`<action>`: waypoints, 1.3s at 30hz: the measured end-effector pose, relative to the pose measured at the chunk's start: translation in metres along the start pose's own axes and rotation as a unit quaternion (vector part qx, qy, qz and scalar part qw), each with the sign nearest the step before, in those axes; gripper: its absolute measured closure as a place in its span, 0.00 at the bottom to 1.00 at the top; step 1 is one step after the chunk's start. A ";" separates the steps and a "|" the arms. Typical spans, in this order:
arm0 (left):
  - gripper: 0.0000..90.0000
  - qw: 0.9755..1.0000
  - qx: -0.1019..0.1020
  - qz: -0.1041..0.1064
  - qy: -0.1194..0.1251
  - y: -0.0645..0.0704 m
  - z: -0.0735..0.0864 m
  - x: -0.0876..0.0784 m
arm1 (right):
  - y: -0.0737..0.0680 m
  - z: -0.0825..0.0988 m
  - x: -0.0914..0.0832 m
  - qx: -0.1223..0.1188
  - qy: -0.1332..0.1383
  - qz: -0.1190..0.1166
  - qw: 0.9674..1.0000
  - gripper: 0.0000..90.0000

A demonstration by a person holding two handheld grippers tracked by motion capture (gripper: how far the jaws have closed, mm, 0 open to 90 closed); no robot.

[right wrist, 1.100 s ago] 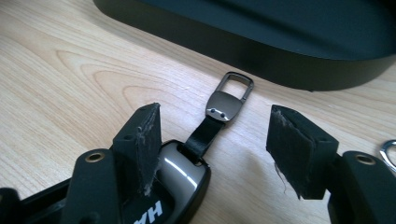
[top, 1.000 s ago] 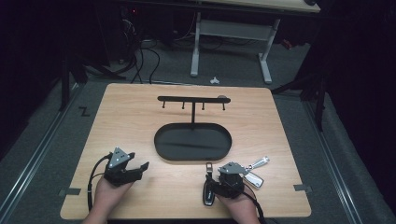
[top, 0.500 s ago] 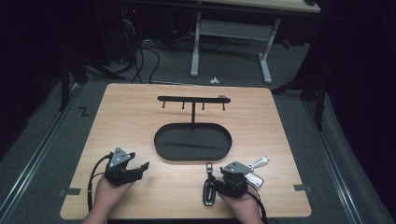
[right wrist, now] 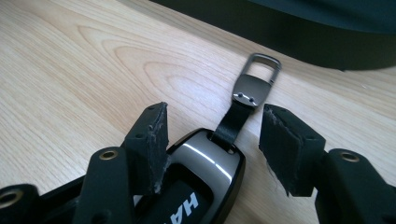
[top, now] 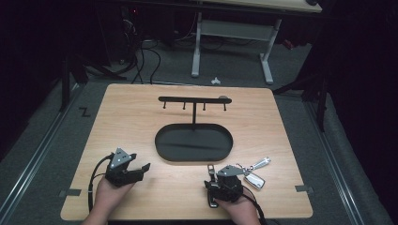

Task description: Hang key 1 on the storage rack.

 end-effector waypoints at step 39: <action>0.34 1.000 0.003 0.006 -0.008 0.002 0.002 0.002 | 0.037 -0.005 -0.020 -0.012 -0.025 -0.015 0.999 0.58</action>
Point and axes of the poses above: each handheld gripper's, and its own axes: x roughly forward along the jaws, z roughly out of its underside, y roughly to its right, the point moved 5 cm from there along x, roughly forward along the jaws, and after that the axes turned 15 degrees about y, right-handed, at the moved point
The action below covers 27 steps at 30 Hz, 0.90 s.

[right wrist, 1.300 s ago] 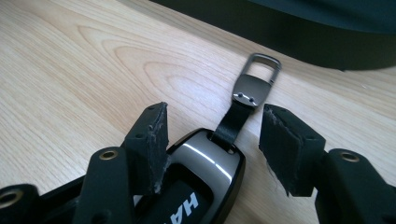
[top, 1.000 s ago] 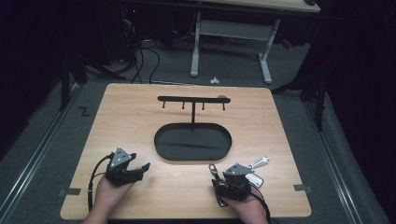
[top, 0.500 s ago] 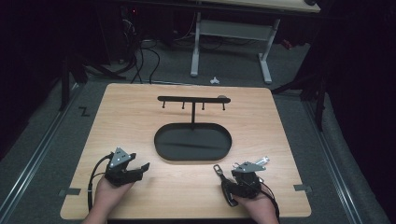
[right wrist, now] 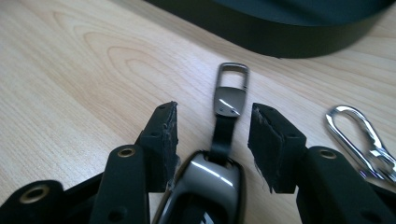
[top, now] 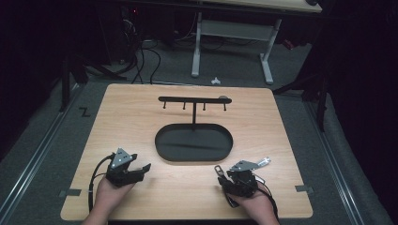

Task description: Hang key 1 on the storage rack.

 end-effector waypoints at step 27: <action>0.35 1.000 0.013 0.023 0.002 0.007 0.003 0.003 | 0.002 -0.032 0.032 0.004 -0.286 0.021 0.958 0.65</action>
Point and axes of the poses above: each handheld gripper's, and its own axes: x roughly forward along the jaws, z roughly out of its underside, y roughly to its right, the point moved 5 cm from there along x, roughly forward along the jaws, and after that the axes turned 15 degrees about y, right-handed, at the moved point
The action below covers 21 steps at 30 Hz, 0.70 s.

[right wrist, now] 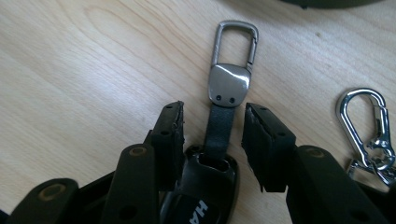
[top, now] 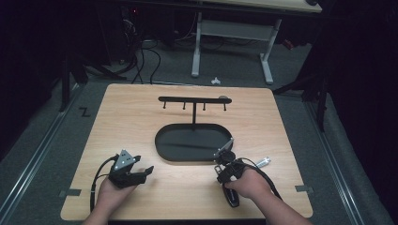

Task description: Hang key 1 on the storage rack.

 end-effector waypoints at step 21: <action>0.36 1.000 -0.001 0.003 0.004 0.003 0.000 -0.001 | 0.003 -0.006 0.006 -0.029 -0.062 0.013 0.998 0.89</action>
Point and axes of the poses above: each handheld gripper's, and its own axes: x roughly forward along the jaws, z roughly out of its underside, y roughly to its right, the point moved 5 cm from there along x, roughly forward along the jaws, and after that the axes turned 15 degrees about y, right-handed, at the moved point
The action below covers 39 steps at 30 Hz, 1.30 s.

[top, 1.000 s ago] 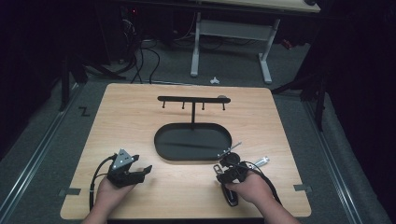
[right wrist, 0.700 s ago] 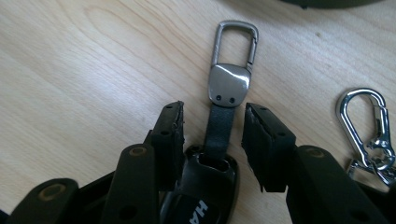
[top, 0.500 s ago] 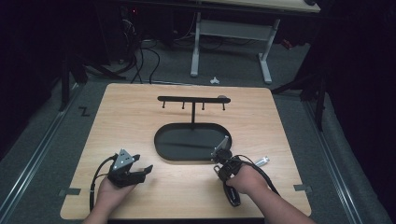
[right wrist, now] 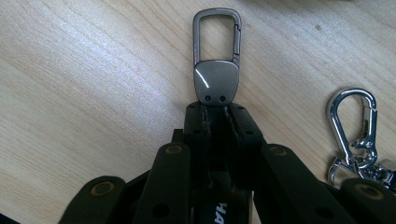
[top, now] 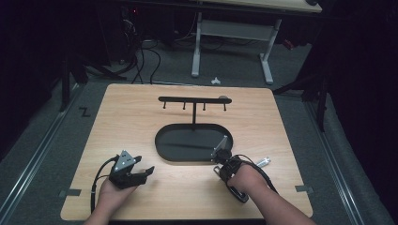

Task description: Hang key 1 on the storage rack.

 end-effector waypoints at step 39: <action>0.36 1.000 0.006 0.015 0.009 0.002 -0.004 0.002 | 0.001 0.003 -0.065 0.022 0.155 0.000 0.988 0.90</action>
Point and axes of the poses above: each handheld gripper's, and its own axes: x roughly forward along the jaws, z roughly out of its underside, y roughly to its right, the point moved 5 cm from there along x, roughly forward along the jaws, and after that the axes turned 15 degrees about y, right-handed, at the moved point
